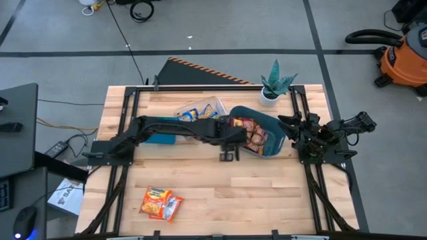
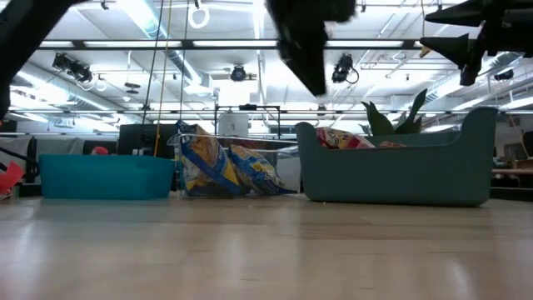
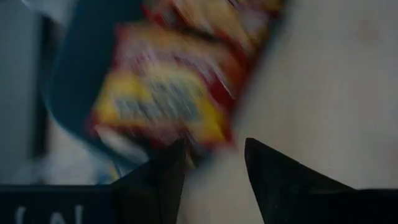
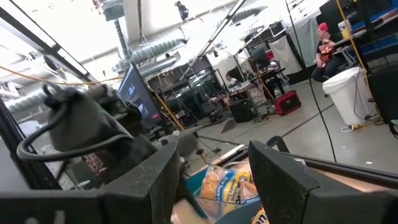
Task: Sort Maruchan noodles
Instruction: Put the orange noodle pack into the blue bin
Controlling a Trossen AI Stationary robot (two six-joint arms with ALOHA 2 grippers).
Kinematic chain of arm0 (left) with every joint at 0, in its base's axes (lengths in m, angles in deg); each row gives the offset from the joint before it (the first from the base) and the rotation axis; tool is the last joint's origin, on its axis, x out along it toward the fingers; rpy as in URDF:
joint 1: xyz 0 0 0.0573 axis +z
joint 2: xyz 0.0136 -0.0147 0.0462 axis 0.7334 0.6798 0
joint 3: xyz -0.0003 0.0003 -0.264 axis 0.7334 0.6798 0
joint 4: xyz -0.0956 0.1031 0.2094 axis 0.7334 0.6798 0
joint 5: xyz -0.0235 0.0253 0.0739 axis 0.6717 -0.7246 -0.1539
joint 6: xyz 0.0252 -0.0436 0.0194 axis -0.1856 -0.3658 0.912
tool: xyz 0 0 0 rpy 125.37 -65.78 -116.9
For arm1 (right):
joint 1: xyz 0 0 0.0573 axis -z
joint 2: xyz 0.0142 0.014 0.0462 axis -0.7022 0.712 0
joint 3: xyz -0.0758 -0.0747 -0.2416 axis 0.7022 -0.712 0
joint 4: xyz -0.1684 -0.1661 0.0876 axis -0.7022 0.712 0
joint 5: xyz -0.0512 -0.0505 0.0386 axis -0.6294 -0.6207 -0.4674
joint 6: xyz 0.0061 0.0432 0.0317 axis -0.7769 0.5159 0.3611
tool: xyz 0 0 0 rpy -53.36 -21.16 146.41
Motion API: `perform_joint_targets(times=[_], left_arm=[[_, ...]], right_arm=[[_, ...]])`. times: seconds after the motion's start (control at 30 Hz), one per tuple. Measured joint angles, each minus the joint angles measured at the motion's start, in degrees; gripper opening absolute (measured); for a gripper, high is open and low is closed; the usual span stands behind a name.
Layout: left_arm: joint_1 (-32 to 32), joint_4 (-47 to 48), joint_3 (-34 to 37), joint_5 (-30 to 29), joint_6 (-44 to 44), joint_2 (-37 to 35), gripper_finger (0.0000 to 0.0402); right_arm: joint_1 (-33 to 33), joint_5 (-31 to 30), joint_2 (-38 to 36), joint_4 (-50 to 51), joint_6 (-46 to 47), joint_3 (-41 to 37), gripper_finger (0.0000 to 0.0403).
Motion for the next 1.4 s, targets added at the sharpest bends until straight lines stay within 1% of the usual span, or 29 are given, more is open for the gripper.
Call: perform_joint_targets(times=[0.13, 0.2, 0.4, 0.53, 0.73, 0.83, 0.97, 1.03, 1.13, 1.2, 1.27, 1.4], left_arm=[[-3.3, 9.4, -0.1, 10.8, -9.9, -2.7, 0.0175], [-5.9, 12.6, 0.1, 14.3, -13.9, -2.8, 0.0172], [-15.9, 16.4, 5.9, 14.8, -20.3, -2.9, 0.0163], [-21.5, 19.3, 8.8, 16.3, -28.7, -2.8, 0.0154], [-25.9, 27.0, 8.9, 16.7, -44.6, -2.9, 0.0142], [-27.8, 30.6, 8.9, 14.8, -50.4, -2.9, 0.0142], [-30.1, 30.5, 11.9, 14.7, -52.2, -3.4, 0.0141], [-30.8, 30.3, 15.7, 14.9, -53.2, -5.0, 0.0141], [-31.7, 29.6, 23.8, 15.9, -56.8, -9.1, 0.0141], [-32.1, 26.0, 29.7, 16.6, -60.2, -13.0, 0.0141], [-32.4, 20.0, 34.8, 16.9, -63.6, -17.8, 0.0141], [-32.4, 9.0, 43.3, 16.7, -71.9, -25.9, 0.0141]], right_arm=[[0.0, 0.0, 0.0, 0.0, 0.0, 0.0, 0.0199], [0.0, 0.0, 0.0, 0.1, 0.0, 0.0, 0.0199], [0.0, 0.0, 0.0, 0.1, 0.0, 0.0, 0.0199], [0.0, 0.0, 0.0, 0.1, 0.0, 0.0, 0.0199], [0.0, 0.0, 0.0, 0.0, 0.0, 0.0, 0.0199], [0.0, 0.0, 0.0, 0.0, 0.0, 0.0, 0.0199], [0.0, 0.0, 0.0, 0.0, 0.0, 0.0, 0.0199], [0.0, 0.0, 0.0, 0.0, 0.0, 0.0, 0.0199], [0.0, 0.0, 0.0, 0.0, 0.0, 0.0, 0.0199], [0.0, 0.0, 0.0, 0.0, 0.0, 0.0, 0.0199], [0.0, 0.0, 0.0, 0.0, 0.0, 0.0, 0.0199], [0.0, 0.0, 0.0, 0.0, 0.0, 0.0, 0.0199]])
